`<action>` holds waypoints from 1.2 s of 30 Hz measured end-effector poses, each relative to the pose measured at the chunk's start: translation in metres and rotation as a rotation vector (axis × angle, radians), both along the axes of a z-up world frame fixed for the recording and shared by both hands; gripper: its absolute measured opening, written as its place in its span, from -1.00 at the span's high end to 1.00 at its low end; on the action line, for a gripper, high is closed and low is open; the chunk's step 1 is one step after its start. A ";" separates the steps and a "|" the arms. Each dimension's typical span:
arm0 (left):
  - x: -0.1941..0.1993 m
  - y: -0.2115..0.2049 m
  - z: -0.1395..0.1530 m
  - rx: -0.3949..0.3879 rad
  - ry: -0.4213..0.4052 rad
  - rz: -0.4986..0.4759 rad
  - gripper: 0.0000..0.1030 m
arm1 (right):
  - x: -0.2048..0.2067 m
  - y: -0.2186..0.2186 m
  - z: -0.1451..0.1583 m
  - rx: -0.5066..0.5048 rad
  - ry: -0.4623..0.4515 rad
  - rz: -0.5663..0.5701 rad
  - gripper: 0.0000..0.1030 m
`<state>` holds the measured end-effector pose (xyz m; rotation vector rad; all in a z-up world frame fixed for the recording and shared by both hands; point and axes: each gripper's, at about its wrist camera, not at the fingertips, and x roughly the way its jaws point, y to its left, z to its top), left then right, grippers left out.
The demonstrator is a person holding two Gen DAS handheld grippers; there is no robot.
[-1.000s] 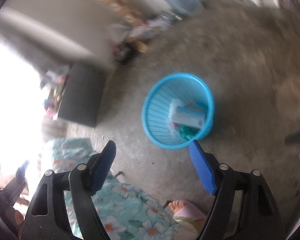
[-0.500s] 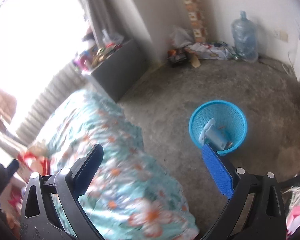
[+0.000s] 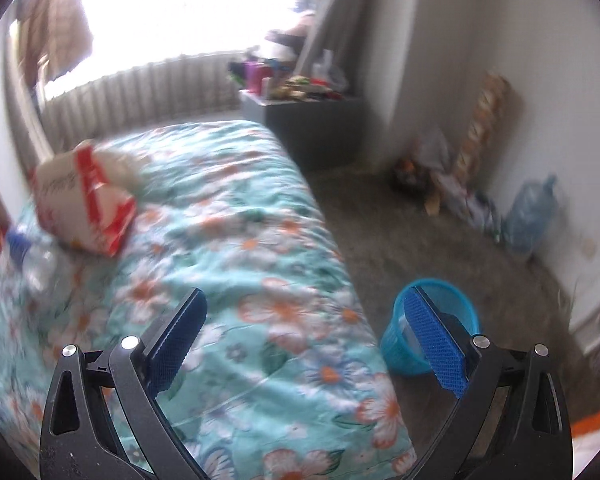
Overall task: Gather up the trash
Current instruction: 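Bring both open grippers back to the bed, then grasp the clear Pepsi bottle with the right gripper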
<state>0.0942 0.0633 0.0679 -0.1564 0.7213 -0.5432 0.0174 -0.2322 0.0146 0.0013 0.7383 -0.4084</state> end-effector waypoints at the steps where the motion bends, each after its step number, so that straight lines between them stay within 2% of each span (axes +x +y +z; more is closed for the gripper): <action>1: -0.002 0.011 -0.003 -0.007 0.009 0.027 -0.73 | -0.001 0.007 0.001 -0.001 -0.010 0.025 -0.84; 2: -0.005 0.021 -0.005 -0.015 0.015 0.050 -0.73 | -0.001 0.011 0.002 0.009 -0.023 0.051 -0.84; 6: -0.016 0.055 -0.012 -0.027 0.016 0.126 -0.73 | -0.002 0.023 0.008 0.155 -0.104 0.176 -0.84; 10: -0.020 0.082 -0.024 -0.034 0.022 0.184 -0.73 | 0.005 0.045 0.011 0.178 -0.133 0.230 -0.84; 17: -0.010 0.108 -0.044 -0.032 0.053 0.244 -0.73 | 0.020 0.078 0.006 0.244 -0.103 0.332 -0.84; 19: -0.007 0.113 -0.048 -0.020 0.058 0.264 -0.73 | 0.028 0.090 0.006 0.269 -0.092 0.394 -0.84; 21: -0.002 0.120 -0.054 -0.013 0.074 0.281 -0.73 | 0.040 0.106 0.008 0.309 -0.081 0.502 -0.84; 24: 0.002 0.129 -0.056 -0.019 0.089 0.302 -0.73 | 0.073 0.139 0.008 0.376 -0.020 0.695 -0.84; 27: -0.001 0.140 -0.056 -0.020 0.085 0.331 -0.73 | 0.108 0.175 0.003 0.341 0.057 0.803 -0.84; 31: -0.004 0.153 -0.058 -0.015 0.093 0.369 -0.73 | 0.159 0.219 -0.017 0.268 0.197 0.879 -0.83; 33: -0.004 0.157 -0.059 -0.012 0.099 0.380 -0.73 | 0.180 0.239 -0.029 0.200 0.253 0.886 -0.81; 36: -0.005 0.161 -0.060 -0.012 0.108 0.391 -0.73 | 0.203 0.262 -0.053 0.113 0.358 0.875 -0.64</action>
